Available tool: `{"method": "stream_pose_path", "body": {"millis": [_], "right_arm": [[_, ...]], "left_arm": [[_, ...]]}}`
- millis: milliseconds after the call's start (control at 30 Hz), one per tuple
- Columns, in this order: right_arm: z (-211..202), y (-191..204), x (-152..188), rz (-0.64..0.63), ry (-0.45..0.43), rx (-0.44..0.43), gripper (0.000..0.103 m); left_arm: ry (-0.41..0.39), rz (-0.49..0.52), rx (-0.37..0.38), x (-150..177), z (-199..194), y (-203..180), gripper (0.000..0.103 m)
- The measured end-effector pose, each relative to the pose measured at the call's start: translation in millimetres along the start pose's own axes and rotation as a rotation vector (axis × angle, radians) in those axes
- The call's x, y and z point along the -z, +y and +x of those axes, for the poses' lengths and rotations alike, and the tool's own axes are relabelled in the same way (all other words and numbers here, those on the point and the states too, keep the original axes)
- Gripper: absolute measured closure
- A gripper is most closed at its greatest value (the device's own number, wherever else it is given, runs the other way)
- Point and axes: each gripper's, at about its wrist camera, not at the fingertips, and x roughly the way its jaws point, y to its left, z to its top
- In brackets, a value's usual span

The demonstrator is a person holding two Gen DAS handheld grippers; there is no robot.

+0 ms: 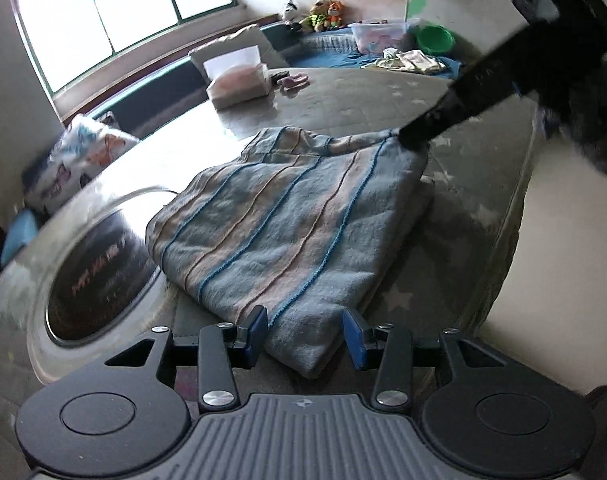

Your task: Fold clothes

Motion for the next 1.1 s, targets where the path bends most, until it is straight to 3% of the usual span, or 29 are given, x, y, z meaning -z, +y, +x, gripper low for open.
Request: {"method": "stream_pose_path", "body": {"millis": [133,167,367,567,700,900,1100], "right_arm": [[-3,5,-1,-0.004,-0.007,-0.008,0.097],[-4,6,-1,-0.005,-0.009,-0.011,0.097],[-9,12,3,-0.007,-0.008,-0.033,0.097],[2,10,18,-0.042,0.041,0.0,0.093],[-1,14,12,-0.099,0.035,0.031,0.086],[5,27,-10,-0.195,-0.014,0.052,0.086],[44,44,-34,-0.295,-0.042,0.069,0.086]], "left_arm": [[-0.02,0.02,-0.025,1,-1,-1,0.093],[-0.025,0.025,-0.031,1,-2,-1,0.096],[-0.085,-0.02,-0.093,2,-26,11,0.099],[0.02,-0.032,-0.071,21,-9,15,0.099],[0.022,-0.078,-0.046,20,-17,33,0.094],[-0.025,-0.199,-0.029,1,-23,65,0.092],[-0.048,-0.323,-0.023,-31,13,97,0.092]]}}
